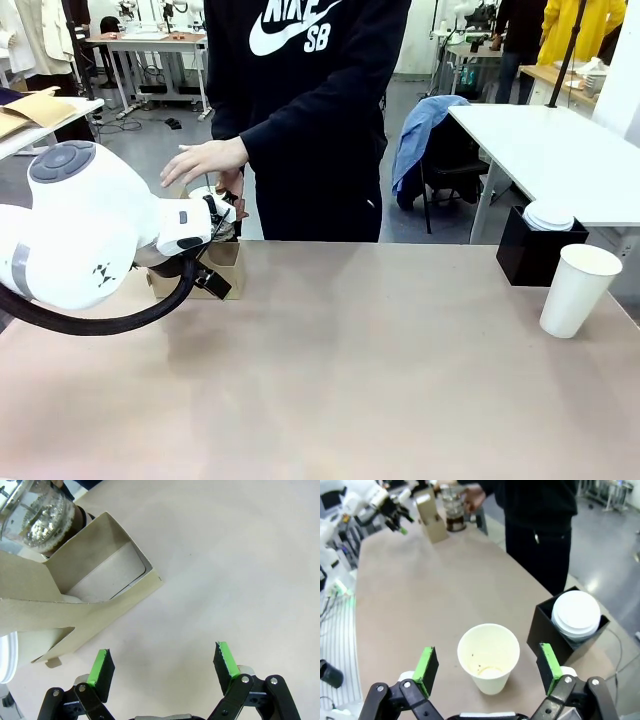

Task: Pour a drink into a cup and package it in a carrier.
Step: Pick up the 600 ml Paper Cup and place it in the middle top area of the table.

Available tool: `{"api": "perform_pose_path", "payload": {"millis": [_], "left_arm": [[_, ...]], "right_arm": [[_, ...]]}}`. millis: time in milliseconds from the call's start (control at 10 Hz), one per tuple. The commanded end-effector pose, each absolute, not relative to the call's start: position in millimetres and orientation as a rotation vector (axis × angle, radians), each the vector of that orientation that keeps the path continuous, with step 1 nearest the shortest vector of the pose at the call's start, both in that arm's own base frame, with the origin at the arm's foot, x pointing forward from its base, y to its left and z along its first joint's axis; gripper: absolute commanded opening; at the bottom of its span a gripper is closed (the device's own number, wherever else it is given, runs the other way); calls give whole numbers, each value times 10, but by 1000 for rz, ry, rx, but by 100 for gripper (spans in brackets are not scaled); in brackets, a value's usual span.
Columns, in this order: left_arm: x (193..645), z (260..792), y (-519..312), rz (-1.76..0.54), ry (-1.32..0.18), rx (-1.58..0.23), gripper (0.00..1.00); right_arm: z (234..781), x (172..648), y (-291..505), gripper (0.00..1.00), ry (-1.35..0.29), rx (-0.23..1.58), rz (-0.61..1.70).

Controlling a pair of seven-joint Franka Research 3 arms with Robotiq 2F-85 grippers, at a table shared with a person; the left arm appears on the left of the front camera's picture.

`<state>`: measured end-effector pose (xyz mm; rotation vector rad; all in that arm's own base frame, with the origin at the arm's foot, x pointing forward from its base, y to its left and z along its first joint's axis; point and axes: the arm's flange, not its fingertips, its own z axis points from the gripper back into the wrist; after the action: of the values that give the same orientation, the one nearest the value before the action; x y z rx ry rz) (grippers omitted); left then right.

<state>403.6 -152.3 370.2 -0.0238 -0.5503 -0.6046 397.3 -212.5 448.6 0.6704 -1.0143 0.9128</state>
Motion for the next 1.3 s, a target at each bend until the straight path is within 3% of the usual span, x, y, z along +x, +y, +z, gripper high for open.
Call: {"api": "perform_pose_path", "payload": {"millis": [0, 200, 800, 1200], "left_arm": [[4036, 3702, -1518, -604, -550, -25, 100], [4036, 3702, -1518, -604, -550, -25, 100], [4036, 3702, -1518, -604, -550, -25, 100], [4036, 3702, -1518, -604, -550, -25, 100]], "right_arm": [[4108, 3937, -2448, 100, -1208, 768, 918], [3704, 3884, -2478, 100, -1325, 842, 915], [2628, 3802, -2088, 100, -1371, 837, 772], [2564, 3775, -2059, 100, -1331, 879, 767]]}}
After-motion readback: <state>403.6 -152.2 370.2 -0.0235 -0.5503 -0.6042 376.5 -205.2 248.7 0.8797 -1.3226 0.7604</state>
